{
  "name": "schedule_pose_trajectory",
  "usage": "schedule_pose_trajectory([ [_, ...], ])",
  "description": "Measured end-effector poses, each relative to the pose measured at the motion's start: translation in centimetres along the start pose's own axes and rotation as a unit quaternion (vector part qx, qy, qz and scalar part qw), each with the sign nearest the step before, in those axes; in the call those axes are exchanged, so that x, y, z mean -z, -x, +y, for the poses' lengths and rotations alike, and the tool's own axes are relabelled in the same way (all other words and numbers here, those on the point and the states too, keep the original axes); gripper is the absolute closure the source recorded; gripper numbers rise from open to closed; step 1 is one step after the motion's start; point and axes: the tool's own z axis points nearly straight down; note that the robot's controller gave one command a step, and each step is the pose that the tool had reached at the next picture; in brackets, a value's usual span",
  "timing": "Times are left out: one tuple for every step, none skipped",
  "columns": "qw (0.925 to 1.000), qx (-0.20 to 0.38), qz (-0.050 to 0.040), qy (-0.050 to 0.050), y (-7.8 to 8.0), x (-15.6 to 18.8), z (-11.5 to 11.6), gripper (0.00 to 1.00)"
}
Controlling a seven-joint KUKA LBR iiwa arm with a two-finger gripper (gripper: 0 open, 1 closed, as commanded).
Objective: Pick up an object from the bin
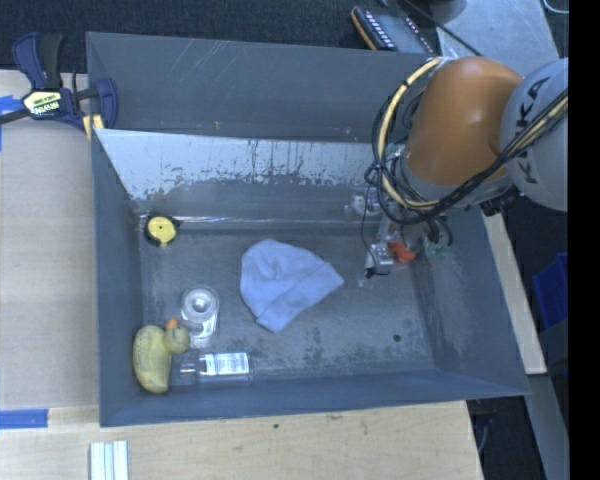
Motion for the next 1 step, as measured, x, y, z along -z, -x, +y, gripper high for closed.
schedule_pose_trajectory([
  [1.0,0.0,-0.0044,0.0,0.18,0.5,0.0,0.0],
])
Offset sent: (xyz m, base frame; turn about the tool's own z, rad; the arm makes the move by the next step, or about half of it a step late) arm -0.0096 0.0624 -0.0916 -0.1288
